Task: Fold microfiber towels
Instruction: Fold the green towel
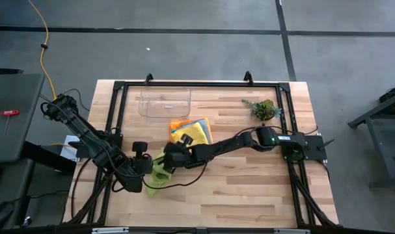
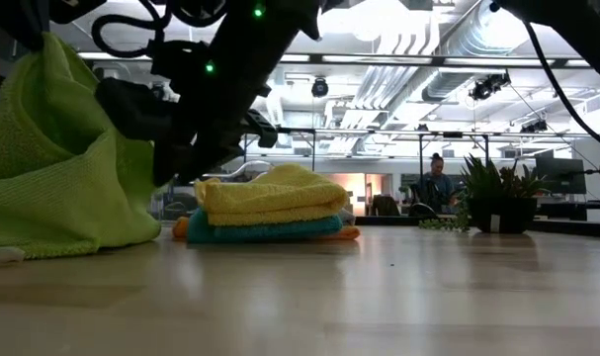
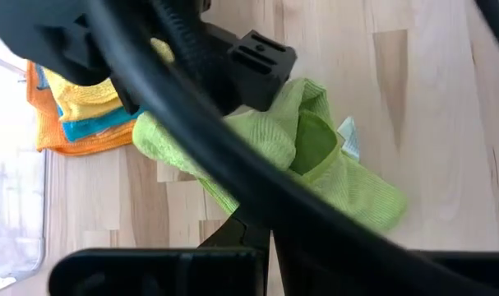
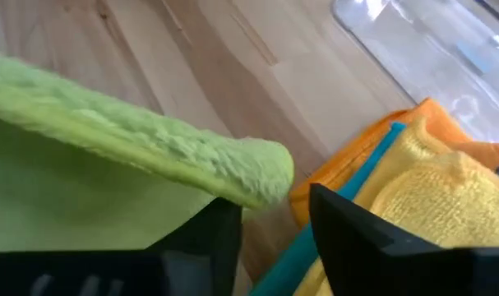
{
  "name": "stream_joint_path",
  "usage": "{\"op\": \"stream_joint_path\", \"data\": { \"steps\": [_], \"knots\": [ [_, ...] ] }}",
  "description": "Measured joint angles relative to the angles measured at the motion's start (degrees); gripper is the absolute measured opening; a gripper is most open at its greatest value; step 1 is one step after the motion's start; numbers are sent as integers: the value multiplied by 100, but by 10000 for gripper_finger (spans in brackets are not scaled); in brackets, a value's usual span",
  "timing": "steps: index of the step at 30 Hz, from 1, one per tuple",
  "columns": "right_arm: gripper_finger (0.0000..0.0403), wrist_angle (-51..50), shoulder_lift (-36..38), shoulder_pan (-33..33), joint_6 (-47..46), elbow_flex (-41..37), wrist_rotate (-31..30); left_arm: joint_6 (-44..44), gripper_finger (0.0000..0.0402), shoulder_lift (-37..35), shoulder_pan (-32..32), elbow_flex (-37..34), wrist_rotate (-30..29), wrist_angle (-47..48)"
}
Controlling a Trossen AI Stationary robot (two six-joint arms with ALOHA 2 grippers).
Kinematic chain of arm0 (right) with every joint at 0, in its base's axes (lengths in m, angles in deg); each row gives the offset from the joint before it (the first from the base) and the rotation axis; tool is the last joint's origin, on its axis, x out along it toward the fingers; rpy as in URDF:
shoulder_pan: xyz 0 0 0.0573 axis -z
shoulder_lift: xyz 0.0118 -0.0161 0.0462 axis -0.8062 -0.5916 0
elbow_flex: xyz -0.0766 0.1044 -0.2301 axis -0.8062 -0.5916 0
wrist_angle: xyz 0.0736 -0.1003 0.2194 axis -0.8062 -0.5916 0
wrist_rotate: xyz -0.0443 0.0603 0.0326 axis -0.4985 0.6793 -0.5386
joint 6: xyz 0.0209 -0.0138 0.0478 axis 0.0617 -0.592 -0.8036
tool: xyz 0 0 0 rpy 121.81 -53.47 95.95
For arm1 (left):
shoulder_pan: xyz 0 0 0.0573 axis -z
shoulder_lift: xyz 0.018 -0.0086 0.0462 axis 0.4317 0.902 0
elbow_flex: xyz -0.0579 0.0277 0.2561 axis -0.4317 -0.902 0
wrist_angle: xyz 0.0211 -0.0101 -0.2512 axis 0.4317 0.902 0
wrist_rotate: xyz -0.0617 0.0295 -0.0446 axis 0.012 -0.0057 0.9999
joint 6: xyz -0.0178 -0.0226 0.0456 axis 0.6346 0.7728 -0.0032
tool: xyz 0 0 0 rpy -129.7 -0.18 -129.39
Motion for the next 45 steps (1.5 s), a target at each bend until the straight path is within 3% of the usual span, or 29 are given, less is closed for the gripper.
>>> {"op": "stream_joint_path", "data": {
  "steps": [6, 8, 20, 28, 33, 45],
  "knots": [
    [24, 24, 0, 6, 97, 108, 27, -2, 0, 0, 1, 0, 0, 0],
    [9, -93, 11, 4, 111, 170, 63, -2, 0, 0, 3, 0, 2, -2],
    [1, -1678, 982, -47, 330, 248, 16, -47, 0, -2, -115, 166, 7, -223],
    [0, -2574, 1802, -360, 309, 248, 178, -862, 0, -2, -503, 788, -146, -401],
    [0, -3295, 2080, -589, -81, 248, 159, -1288, 0, -2, -816, 846, -117, -754],
    [0, -5240, 2239, -1199, -1415, 240, -30, -1209, 0, 25, -996, 841, -21, -422]
  ]
}}
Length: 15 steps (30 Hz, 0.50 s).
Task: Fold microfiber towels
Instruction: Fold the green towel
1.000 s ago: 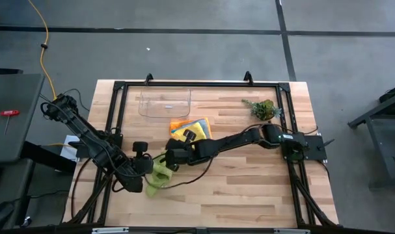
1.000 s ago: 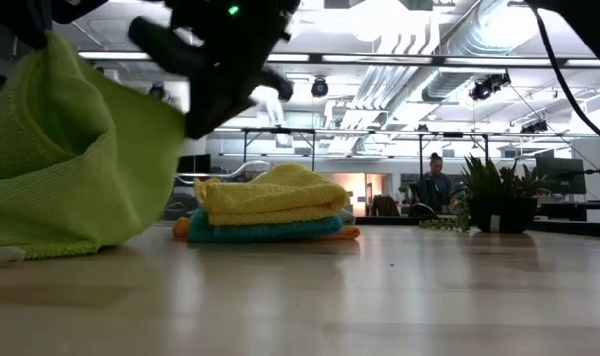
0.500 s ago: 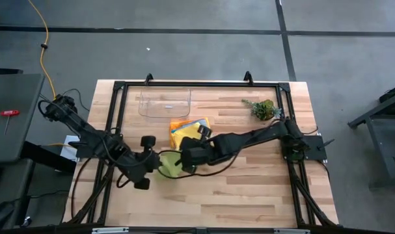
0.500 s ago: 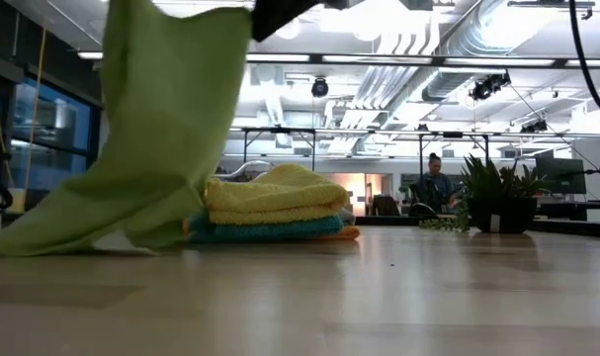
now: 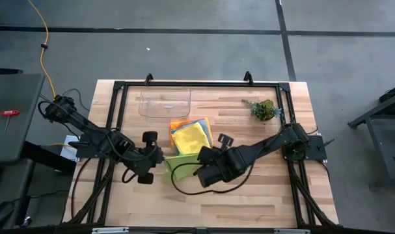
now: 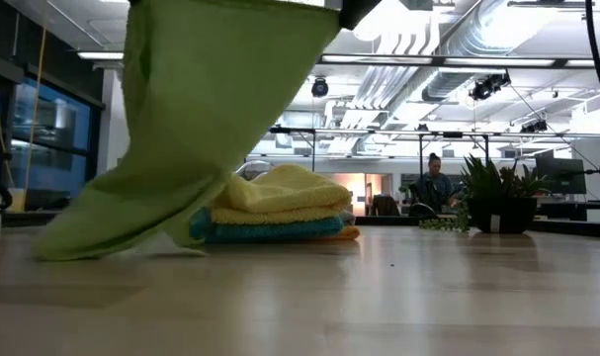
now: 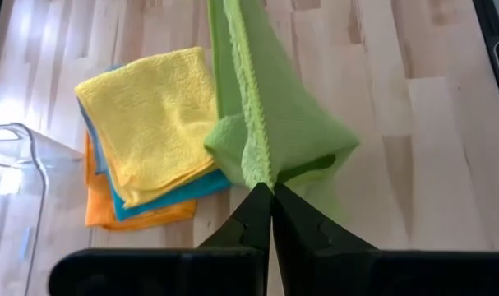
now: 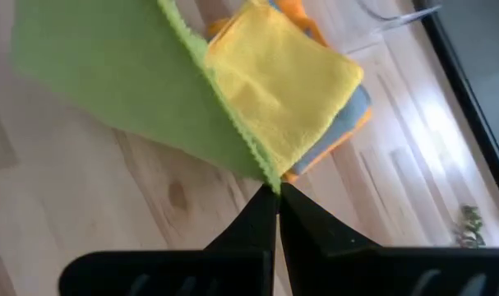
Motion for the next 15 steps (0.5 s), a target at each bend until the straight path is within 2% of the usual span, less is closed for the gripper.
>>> {"op": "stream_joint_path", "data": {
  "steps": [7, 15],
  "knots": [
    [0, -455, 280, -152, -537, 2, -230, -127, 0, -75, -4, 7, -49, -18],
    [0, -499, 451, -137, -544, 4, -167, -317, 8, -68, -148, 4, 16, -73]
  ]
}}
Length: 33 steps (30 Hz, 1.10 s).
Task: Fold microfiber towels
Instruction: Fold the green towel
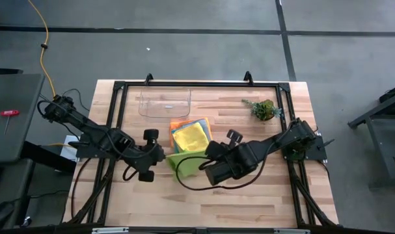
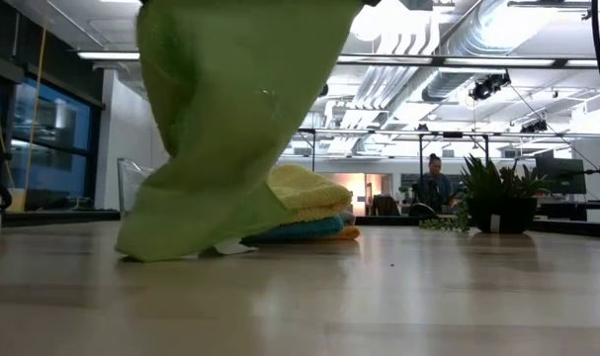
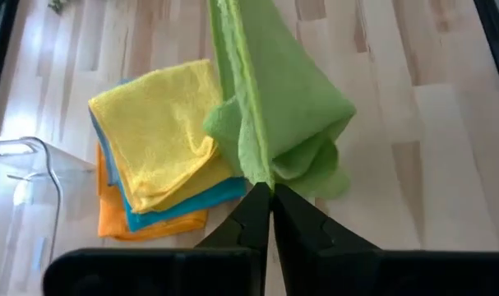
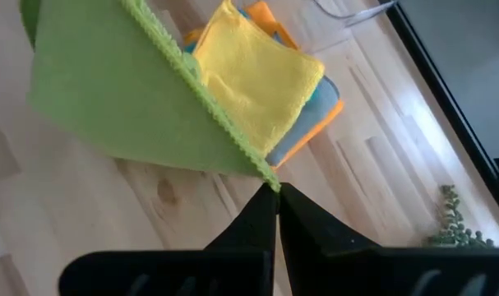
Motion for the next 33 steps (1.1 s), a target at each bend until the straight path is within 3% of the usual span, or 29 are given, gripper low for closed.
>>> {"op": "stream_joint_path", "data": {
  "steps": [5, 10, 13, 17, 21, 27, 33],
  "knots": [
    [0, -52, -4, -2, 7, -7, 65, 35, 40, 20, -13, -9, 83, -103],
    [0, -44, -9, -2, -51, -7, 146, 511, 108, 250, -16, -189, 50, -291],
    [0, -41, -11, 26, -279, -7, 284, 807, 150, 451, 7, -682, 213, -948],
    [0, -65, -11, 87, -381, -7, 586, 1130, 188, 695, 186, -1318, 673, -2748],
    [0, -65, -11, 217, -441, -62, 813, 968, 196, 1186, 402, -1352, 630, -3872],
    [0, 2, -20, 398, -339, -92, 912, 591, 186, 2264, 388, -630, 125, -3898],
    [0, 71, -22, 440, -297, -92, 924, 466, 182, 3073, 123, 117, -853, -3352]
  ]
}}
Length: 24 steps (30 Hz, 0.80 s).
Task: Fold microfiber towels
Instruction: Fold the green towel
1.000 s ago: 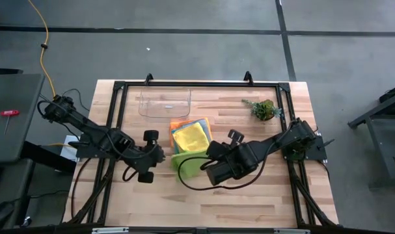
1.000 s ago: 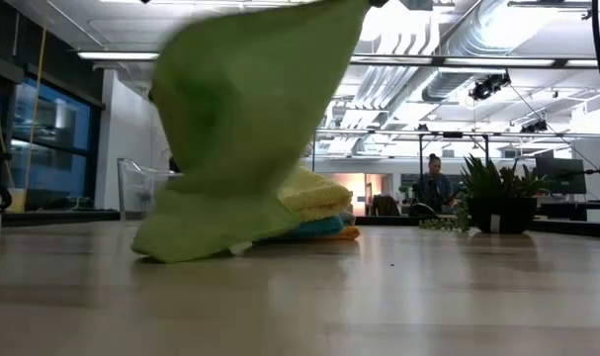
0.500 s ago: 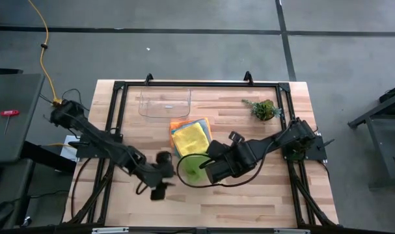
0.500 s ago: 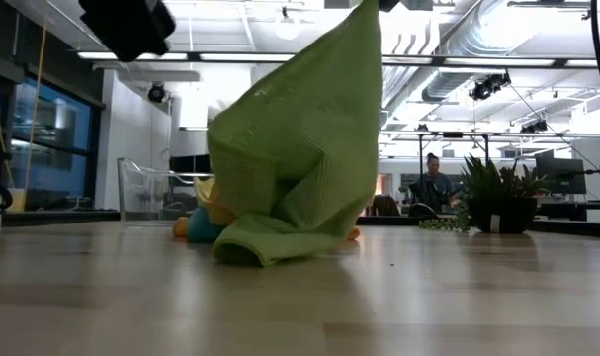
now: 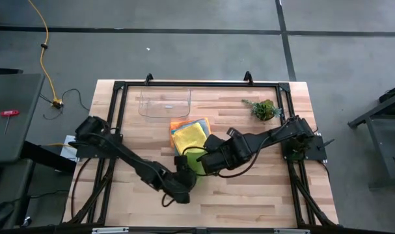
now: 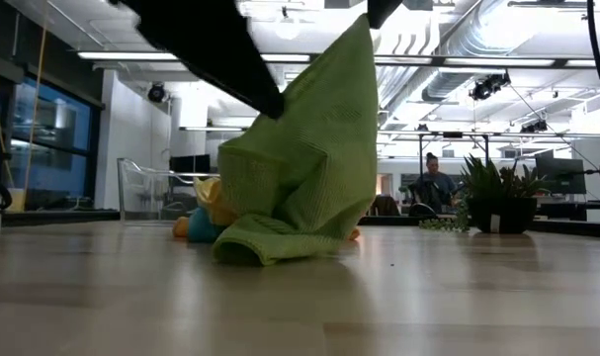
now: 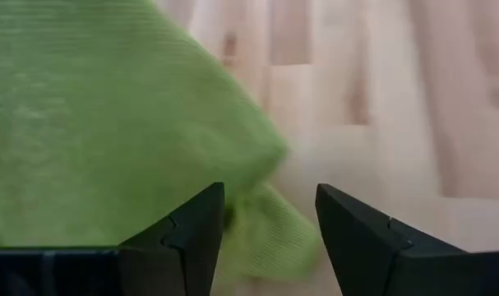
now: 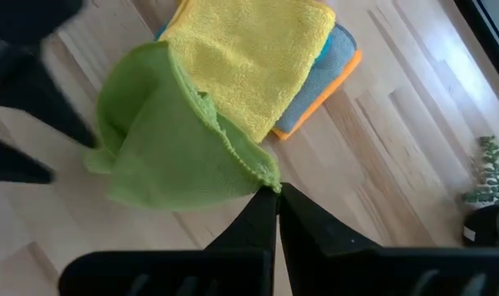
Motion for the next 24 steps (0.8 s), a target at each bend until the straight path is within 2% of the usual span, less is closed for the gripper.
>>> {"op": "stream_joint_path", "data": {
  "steps": [2, 5, 14, 17, 24],
  "knots": [
    [0, 20, 0, 0, -33, 0, 0, -78, 182, 133, -106, 126, -36, 80],
    [0, 64, 0, -24, -33, 0, -12, -475, 182, 129, -235, 83, 326, 167],
    [0, 166, 0, -43, -34, 0, -165, -1525, 181, 129, -413, 1, 921, 339],
    [0, 194, 0, -42, -34, 0, -170, -1716, 180, 129, -417, 1, 930, 301],
    [0, 217, 0, -42, -34, 2, -171, -1735, 136, 271, -484, 0, 1190, 350]
  ]
}}
